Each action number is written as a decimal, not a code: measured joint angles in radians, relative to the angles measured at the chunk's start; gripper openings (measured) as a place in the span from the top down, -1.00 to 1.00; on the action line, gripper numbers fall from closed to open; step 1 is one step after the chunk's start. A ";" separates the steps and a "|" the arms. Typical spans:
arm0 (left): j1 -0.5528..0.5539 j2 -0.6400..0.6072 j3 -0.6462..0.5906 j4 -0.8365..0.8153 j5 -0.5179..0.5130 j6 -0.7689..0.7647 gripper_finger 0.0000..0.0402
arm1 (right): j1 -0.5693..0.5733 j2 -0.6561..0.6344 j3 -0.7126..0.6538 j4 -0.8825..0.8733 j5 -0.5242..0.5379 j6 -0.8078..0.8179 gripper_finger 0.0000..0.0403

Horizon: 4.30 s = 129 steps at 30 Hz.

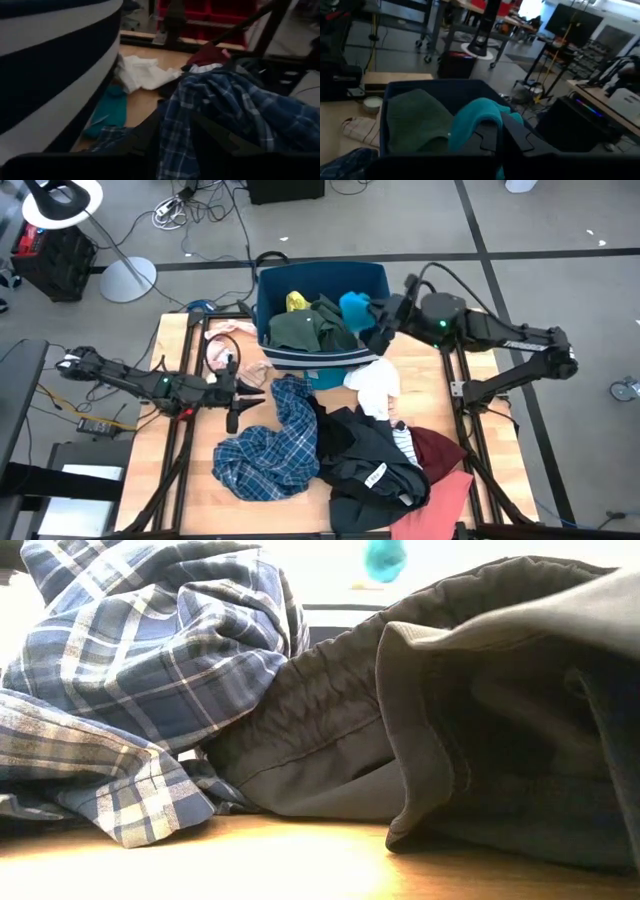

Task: Sort clothes
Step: Put the blue sock into the laundry organizer, then put the white short into the laundry organizer

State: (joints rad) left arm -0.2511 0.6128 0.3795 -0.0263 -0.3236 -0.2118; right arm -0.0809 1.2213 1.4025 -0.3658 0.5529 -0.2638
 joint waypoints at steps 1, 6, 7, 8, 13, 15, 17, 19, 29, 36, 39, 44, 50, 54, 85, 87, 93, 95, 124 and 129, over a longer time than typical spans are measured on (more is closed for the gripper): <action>0.017 -0.001 -0.017 0.030 0.037 0.005 0.44 | -0.015 0.009 0.000 -0.003 -0.018 0.006 0.97; 0.086 -0.006 -0.129 0.202 0.181 0.027 0.44 | -0.081 0.090 -0.001 0.001 -0.009 0.042 0.91; 0.091 -0.006 -0.143 0.206 0.182 0.020 0.44 | -0.092 0.105 -0.002 0.001 0.012 0.043 0.88; 0.094 -0.006 -0.155 0.206 0.182 0.007 0.44 | -0.101 0.120 -0.002 0.002 0.030 0.043 0.85; 0.095 -0.005 -0.171 0.205 0.182 -0.021 0.44 | -0.143 0.169 -0.002 0.004 0.032 0.089 0.63; 0.095 -0.005 -0.171 0.208 0.183 -0.061 0.44 | -0.152 0.170 -0.002 -0.003 0.029 0.108 0.53; 0.095 -0.005 -0.171 0.210 0.183 -0.078 0.44 | -0.158 0.166 -0.002 -0.002 0.029 0.134 0.43; 0.095 -0.005 -0.171 0.210 0.183 -0.080 0.44 | -0.158 0.153 -0.002 -0.006 0.028 0.168 0.33; 0.094 -0.005 -0.172 0.217 0.180 -0.080 0.44 | -0.150 0.061 -0.001 -0.136 -0.001 0.342 0.02; 0.094 -0.004 -0.172 0.217 0.179 -0.081 0.44 | -0.220 0.067 -0.001 -0.381 -0.213 0.580 -0.01; 0.094 -0.004 -0.172 0.217 0.179 -0.081 0.44 | -0.238 0.071 -0.002 -0.439 -0.241 0.597 0.02; 0.094 -0.004 -0.172 0.217 0.178 -0.081 0.44 | -0.251 0.066 -0.002 -0.445 -0.319 0.630 0.07; 0.094 -0.004 -0.172 0.216 0.178 -0.065 0.44 | -0.247 0.066 -0.002 -0.446 -0.386 0.619 0.10; 0.094 -0.004 -0.172 0.215 0.177 -0.028 0.44 | -0.213 0.058 -0.002 -0.442 -0.384 0.548 0.11; 0.094 -0.004 -0.172 0.245 0.178 -0.009 0.44 | 0.243 0.036 -0.459 -0.169 -0.082 0.692 0.18; 0.094 -0.004 -0.172 0.246 0.178 -0.009 0.44 | 0.243 0.036 -0.495 -0.173 -0.082 0.720 0.18; 0.094 -0.004 -0.172 0.245 0.178 -0.009 0.44 | 0.234 0.036 -0.618 -0.169 -0.073 0.864 0.17; 0.094 -0.004 -0.172 0.244 0.178 -0.009 0.44 | 0.218 0.036 -0.661 -0.169 -0.067 0.979 0.16; 0.094 -0.004 -0.172 0.244 0.178 -0.010 0.44 | 0.164 0.036 -0.969 0.114 -0.160 1.164 0.58; 0.094 -0.004 -0.172 0.243 0.178 -0.010 0.44 | 0.173 0.036 -0.936 0.111 -0.174 1.164 0.89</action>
State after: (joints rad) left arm -0.1570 0.6086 0.2073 0.2165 -0.1455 -0.2214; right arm 0.0917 1.2572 0.4665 -0.2546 0.3791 0.9007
